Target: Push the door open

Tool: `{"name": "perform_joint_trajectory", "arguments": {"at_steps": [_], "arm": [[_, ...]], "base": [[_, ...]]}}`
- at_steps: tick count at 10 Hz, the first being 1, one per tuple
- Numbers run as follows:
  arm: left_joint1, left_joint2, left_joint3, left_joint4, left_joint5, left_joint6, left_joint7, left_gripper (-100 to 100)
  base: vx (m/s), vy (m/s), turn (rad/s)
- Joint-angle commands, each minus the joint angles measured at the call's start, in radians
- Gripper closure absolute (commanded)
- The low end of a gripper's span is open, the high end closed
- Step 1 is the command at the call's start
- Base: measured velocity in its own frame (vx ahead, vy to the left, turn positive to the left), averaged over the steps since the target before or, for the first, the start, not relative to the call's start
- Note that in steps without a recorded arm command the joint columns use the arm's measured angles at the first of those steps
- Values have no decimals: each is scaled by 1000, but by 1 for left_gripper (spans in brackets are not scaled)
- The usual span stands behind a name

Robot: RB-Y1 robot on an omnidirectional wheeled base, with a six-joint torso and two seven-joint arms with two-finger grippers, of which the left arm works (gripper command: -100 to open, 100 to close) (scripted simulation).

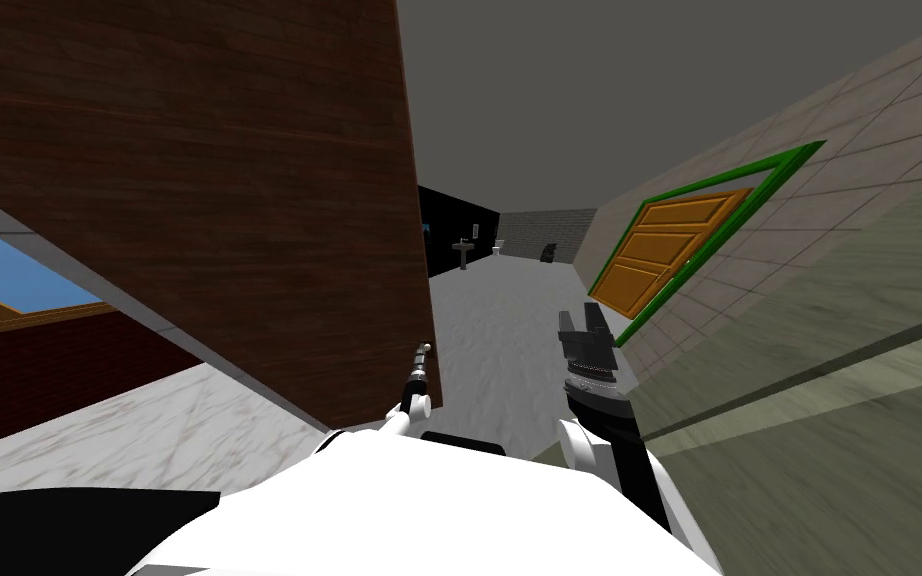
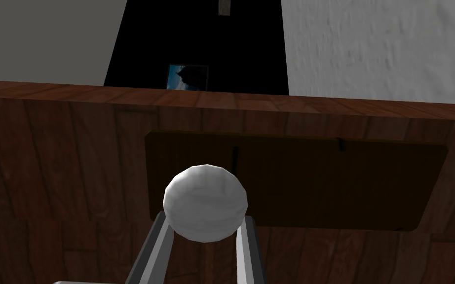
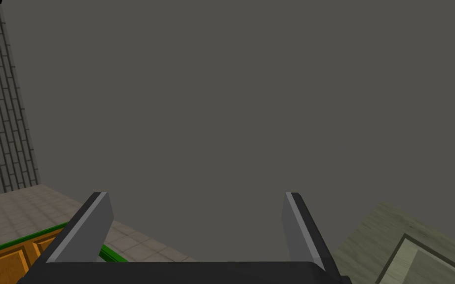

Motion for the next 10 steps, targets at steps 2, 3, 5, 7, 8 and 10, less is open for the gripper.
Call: {"name": "perform_joint_trajectory", "arguments": {"at_steps": [2,3,5,7,8,10], "arm": [[-2,0,0,-2,0,-3,0,100],[-2,0,0,-2,0,-3,0,100],[-1,27,15,0,13,-6,-10,100],[-1,27,15,-31,13,-6,-10,100],[42,43,10,-88,-6,34,-13,-100],[47,51,8,-92,-15,37,-6,-100]], "base": [[0,0,0],[0,0,0],[54,-13,16],[106,-11,27],[-15,81,176],[-88,99,124]]}}
